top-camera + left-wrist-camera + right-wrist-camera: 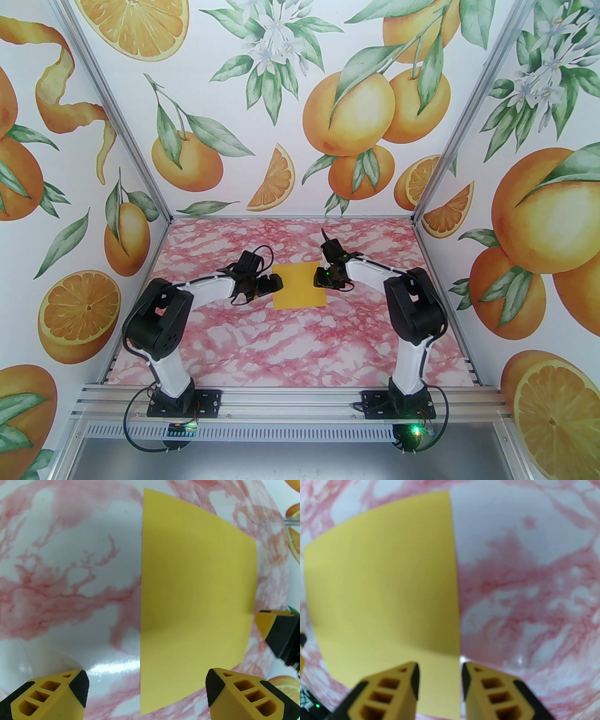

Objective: Fold a paper plane with a square sheet of paper (fold left side to right side)

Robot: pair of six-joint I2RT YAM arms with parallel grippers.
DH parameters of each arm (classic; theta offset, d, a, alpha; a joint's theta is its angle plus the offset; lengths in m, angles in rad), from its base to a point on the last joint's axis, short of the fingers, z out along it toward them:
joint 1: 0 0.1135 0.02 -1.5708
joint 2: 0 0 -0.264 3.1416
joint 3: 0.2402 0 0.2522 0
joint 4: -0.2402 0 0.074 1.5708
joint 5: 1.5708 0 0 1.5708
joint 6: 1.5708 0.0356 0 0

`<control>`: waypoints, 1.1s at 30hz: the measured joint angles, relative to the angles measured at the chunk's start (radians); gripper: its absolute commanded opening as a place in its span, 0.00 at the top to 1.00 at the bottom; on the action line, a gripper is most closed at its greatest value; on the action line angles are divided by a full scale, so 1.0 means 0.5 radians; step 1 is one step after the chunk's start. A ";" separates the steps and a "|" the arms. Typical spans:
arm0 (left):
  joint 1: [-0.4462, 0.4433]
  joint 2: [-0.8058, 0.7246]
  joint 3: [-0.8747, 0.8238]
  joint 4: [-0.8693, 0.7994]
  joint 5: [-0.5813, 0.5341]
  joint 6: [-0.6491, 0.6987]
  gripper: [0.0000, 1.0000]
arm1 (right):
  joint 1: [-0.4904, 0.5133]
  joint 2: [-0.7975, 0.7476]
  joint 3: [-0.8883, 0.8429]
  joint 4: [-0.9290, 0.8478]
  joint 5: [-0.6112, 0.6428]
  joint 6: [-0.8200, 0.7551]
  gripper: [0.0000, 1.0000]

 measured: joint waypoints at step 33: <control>-0.052 0.136 0.112 0.128 0.269 -0.053 0.20 | 0.219 -0.003 -0.043 0.124 0.098 0.156 0.67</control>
